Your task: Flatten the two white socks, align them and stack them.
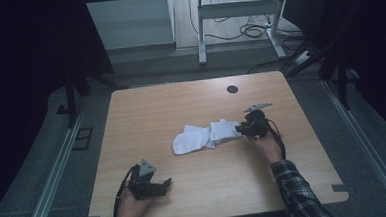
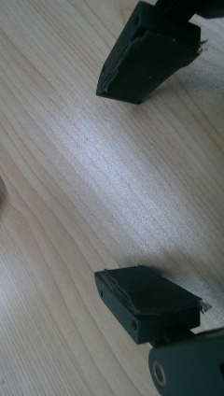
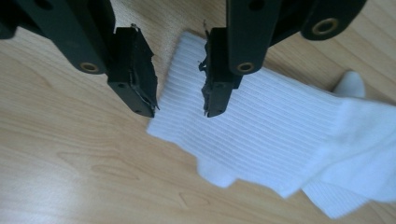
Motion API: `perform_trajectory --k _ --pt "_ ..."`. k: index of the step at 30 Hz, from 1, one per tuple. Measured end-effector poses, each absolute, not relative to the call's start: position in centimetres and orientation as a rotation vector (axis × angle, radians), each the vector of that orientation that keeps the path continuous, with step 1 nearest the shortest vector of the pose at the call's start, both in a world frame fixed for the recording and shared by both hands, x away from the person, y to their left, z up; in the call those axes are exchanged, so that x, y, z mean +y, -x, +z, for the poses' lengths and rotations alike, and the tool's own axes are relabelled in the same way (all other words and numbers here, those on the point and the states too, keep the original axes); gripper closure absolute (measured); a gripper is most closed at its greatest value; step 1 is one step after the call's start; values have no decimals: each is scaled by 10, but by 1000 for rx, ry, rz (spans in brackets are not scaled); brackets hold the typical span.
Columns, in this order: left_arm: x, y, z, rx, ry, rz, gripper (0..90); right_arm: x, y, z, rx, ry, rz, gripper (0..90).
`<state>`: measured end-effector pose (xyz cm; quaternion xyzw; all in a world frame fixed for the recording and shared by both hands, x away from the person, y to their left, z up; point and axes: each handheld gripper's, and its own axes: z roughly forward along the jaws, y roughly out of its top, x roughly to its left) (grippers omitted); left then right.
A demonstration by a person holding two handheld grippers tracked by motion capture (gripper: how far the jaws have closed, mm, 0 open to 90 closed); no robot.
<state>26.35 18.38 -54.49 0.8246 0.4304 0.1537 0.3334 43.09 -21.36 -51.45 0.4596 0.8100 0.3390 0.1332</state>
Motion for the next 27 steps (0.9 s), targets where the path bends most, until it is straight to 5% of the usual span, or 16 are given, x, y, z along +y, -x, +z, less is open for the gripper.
perform_trajectory --k 6,9,27 --pt "184 -264 -545 1120 -2155 402 111 -212 -431 -528 2369 -1328 923 634" --pt "184 -264 -545 1122 -2155 402 111 -210 -428 -527 2378 -1348 945 809" --pt "184 -263 -545 1123 -2154 401 111 -218 -415 -461 2329 -1287 1108 805"
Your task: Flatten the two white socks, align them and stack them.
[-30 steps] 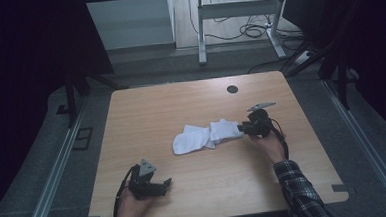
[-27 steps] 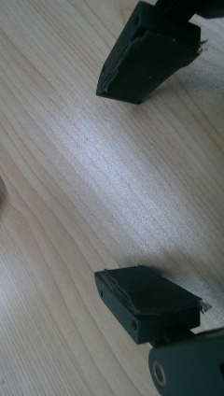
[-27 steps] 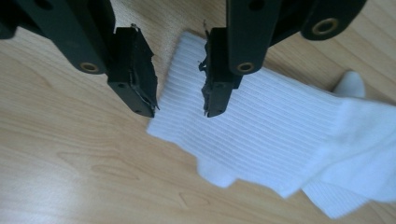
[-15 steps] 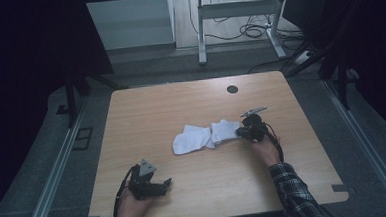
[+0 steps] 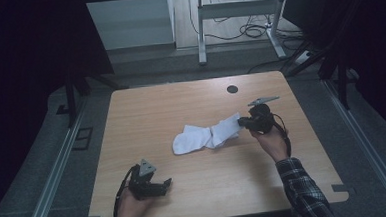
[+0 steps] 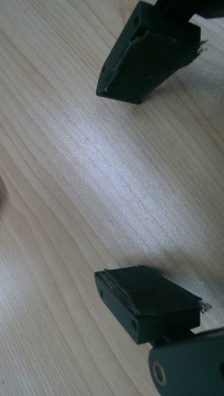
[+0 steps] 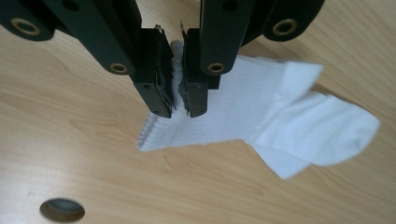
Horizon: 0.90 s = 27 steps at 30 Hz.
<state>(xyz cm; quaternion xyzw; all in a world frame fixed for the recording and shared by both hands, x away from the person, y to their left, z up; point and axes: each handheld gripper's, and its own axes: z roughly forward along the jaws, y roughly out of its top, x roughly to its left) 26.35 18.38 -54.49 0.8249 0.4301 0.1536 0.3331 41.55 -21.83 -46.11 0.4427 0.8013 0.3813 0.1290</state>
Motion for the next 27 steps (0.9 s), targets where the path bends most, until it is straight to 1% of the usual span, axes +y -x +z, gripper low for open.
perform_trajectory --k 5,14,18,19,20,22,23,24,25,26,27 --pt "184 -264 -545 1119 -2157 403 111 -216 -412 -442 2321 -1259 1134 812" --pt "184 -264 -545 1119 -2158 404 111 -204 -403 -418 2327 -1175 1159 813" --pt "184 -264 -545 1118 -2157 404 111 -208 -399 -400 2297 -1152 1179 813" --pt "184 -264 -545 1119 -2157 404 111 -208 -399 -400 2297 -1152 1179 813" --pt "184 -264 -545 1119 -2157 403 111 -216 -397 -391 2267 -1158 1189 813" --pt "184 -264 -545 1119 -2157 403 111 -221 -397 -387 2252 -1162 1190 813" --pt "184 -264 -545 1119 -2157 403 111 -234 -398 -382 2222 -1188 1180 813" --pt "184 -264 -545 1119 -2157 403 111 -234 -398 -382 2222 -1188 1180 813" --pt "184 -264 -545 1119 -2158 404 111 -241 -399 -382 2208 -1207 1178 812" --pt "184 -264 -545 1119 -2157 403 111 -258 -402 -386 2182 -1261 1159 812" --pt "184 -264 -545 1119 -2158 403 111 -258 -402 -386 2182 -1261 1159 812"
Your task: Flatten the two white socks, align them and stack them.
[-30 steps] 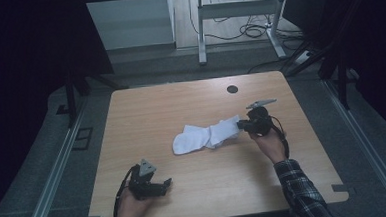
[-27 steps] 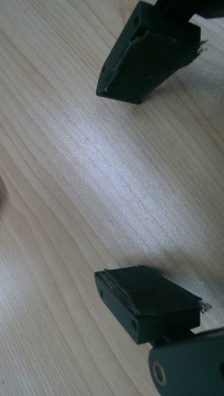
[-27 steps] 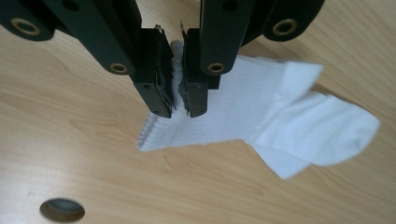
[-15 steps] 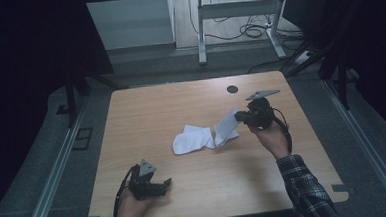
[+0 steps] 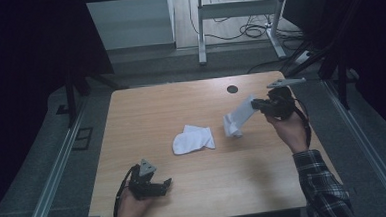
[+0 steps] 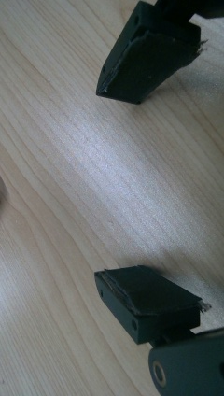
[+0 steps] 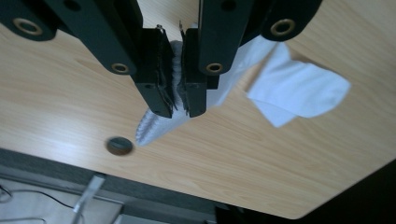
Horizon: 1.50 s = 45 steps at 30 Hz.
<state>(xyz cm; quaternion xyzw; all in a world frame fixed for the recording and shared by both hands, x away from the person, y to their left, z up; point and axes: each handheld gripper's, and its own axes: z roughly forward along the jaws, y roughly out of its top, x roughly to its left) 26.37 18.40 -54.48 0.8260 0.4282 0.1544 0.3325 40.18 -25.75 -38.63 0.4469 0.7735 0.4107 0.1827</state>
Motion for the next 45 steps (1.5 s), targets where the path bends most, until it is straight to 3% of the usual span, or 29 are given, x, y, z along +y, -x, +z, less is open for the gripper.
perform_trajectory --k 12,14,17,20,22,26,32,42,45 --pt "184 -264 -545 1123 -2158 405 111 -324 -413 -471 2161 -1528 972 797" --pt "184 -264 -545 1123 -2158 405 111 -331 -412 -487 2173 -1557 927 765" --pt "184 -264 -545 1122 -2158 405 111 -338 -411 -500 2157 -1577 873 622" --pt "184 -264 -545 1124 -2156 405 111 -340 -409 -498 2140 -1559 849 579" --pt "183 -264 -545 1125 -2155 406 111 -336 -408 -490 2146 -1529 878 584" --pt "183 -264 -545 1129 -2153 404 111 -313 -407 -478 2208 -1482 992 681" --pt "183 -264 -545 1129 -2153 404 111 -262 -410 -483 2326 -1396 1047 731" --pt "183 -264 -545 1129 -2153 404 111 -210 -415 -516 2417 -1287 909 592" --pt "183 -264 -545 1129 -2153 404 111 -211 -413 -525 2411 -1273 897 605"
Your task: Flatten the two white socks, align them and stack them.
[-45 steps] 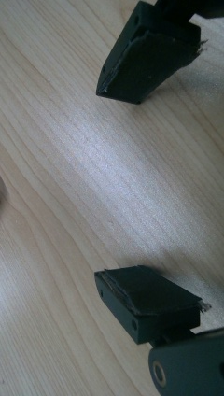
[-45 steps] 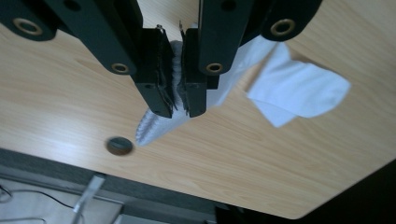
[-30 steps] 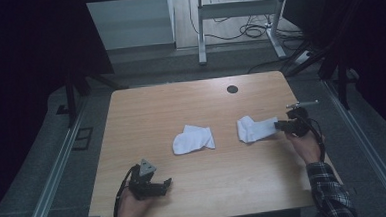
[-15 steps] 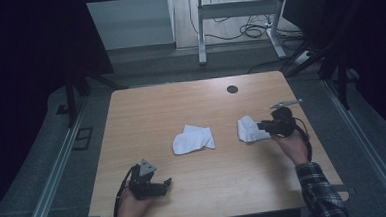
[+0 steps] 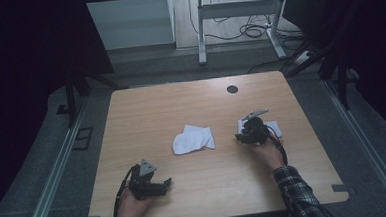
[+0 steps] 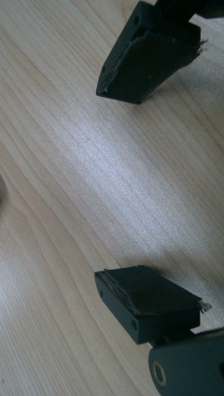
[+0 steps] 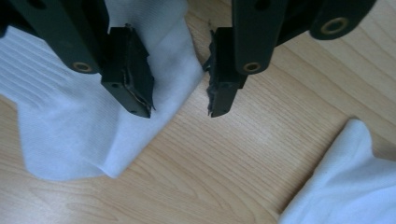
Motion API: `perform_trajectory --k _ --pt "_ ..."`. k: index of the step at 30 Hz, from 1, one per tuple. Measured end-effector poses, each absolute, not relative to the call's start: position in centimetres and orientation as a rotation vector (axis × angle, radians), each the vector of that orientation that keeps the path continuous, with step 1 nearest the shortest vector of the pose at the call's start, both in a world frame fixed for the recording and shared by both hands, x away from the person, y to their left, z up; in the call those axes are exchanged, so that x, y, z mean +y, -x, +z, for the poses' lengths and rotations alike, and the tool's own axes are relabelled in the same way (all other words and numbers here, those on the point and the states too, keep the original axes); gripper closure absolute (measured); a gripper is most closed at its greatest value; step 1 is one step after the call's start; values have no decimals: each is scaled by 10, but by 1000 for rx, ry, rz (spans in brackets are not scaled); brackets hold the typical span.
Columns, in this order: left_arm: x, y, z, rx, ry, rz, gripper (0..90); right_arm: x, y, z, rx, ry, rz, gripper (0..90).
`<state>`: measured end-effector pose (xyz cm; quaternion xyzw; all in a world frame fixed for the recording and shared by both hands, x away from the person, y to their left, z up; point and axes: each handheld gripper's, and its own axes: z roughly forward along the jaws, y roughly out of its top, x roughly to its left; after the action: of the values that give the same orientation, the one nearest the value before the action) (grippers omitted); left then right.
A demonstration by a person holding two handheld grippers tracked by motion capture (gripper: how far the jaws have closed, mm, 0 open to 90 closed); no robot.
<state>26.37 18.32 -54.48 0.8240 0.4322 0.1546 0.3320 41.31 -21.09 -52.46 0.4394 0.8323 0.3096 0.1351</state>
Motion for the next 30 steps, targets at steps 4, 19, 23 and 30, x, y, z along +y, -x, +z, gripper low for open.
perform_trajectory --k 4,19,23,30 --pt "183 -264 -545 1129 -2153 404 111 -210 -407 -525 2380 -1221 822 820" --pt "183 -264 -545 1132 -2153 406 111 -222 -371 -443 2395 -1160 1095 830" --pt "183 -264 -545 1136 -2151 406 110 -228 -371 -437 2378 -1164 1071 804" --pt "182 -264 -545 1142 -2147 408 111 -242 -380 -477 2415 -1280 993 693"
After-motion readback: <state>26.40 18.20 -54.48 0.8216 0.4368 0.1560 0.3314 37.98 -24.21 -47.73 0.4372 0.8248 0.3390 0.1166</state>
